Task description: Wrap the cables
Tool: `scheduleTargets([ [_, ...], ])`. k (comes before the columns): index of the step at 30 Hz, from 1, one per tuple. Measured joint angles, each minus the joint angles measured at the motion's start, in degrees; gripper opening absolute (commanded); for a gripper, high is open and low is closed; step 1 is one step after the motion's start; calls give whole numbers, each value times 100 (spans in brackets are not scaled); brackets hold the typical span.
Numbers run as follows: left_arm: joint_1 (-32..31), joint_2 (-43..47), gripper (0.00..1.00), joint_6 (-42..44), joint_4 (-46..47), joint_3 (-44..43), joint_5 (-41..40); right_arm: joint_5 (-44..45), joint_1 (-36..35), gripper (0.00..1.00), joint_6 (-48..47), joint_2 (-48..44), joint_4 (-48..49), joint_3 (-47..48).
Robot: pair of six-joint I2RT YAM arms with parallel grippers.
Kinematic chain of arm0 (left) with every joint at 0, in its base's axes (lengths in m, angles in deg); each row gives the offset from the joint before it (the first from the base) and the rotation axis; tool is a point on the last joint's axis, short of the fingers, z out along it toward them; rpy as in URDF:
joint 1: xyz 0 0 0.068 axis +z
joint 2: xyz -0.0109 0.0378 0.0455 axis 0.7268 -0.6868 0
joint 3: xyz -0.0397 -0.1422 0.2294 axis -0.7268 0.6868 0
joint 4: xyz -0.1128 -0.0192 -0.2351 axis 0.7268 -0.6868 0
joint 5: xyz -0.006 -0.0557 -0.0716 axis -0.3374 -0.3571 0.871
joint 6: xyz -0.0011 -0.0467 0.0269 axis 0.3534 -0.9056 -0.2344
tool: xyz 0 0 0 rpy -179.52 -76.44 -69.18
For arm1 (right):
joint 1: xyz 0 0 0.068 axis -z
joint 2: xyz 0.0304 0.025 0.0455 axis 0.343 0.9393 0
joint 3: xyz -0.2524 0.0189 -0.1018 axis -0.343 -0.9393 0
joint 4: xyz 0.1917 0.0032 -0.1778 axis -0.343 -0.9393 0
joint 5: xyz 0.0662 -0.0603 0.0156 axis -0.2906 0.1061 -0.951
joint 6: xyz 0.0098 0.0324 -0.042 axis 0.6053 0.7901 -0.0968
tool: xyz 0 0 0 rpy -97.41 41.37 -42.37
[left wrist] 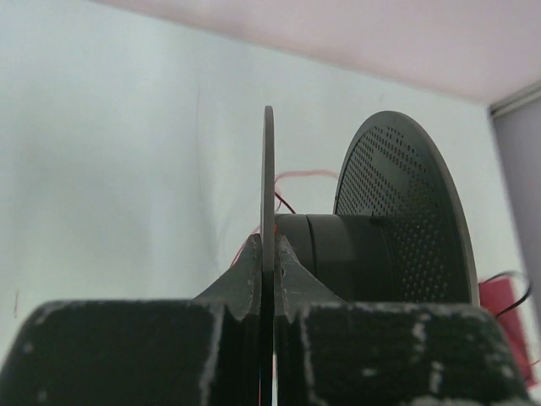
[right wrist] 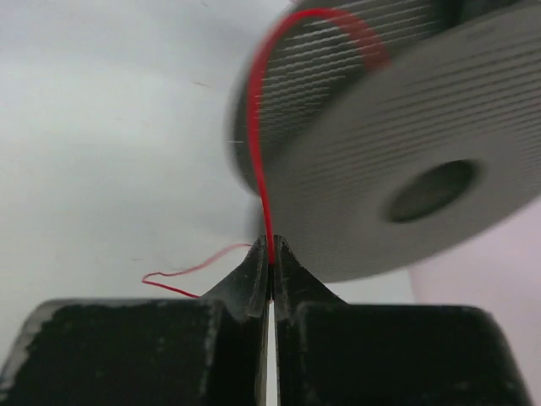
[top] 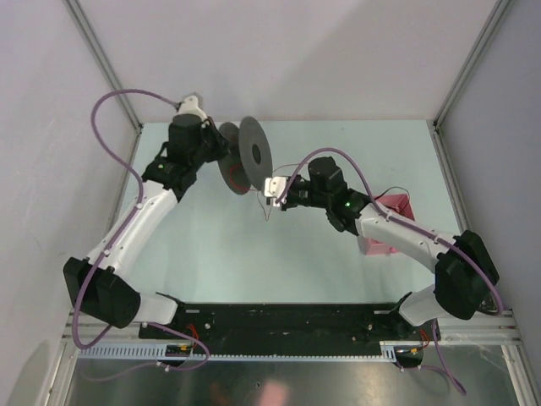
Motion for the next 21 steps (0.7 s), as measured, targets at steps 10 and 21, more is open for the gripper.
scheduleTargets([
  [10,-509,302,0,1458,160,1294,420,1029,339,0,-175,-2,-144,911],
  [21,-114,1209,0,2343,505,1818,3226,828,1217,5,680,654,295,1231],
])
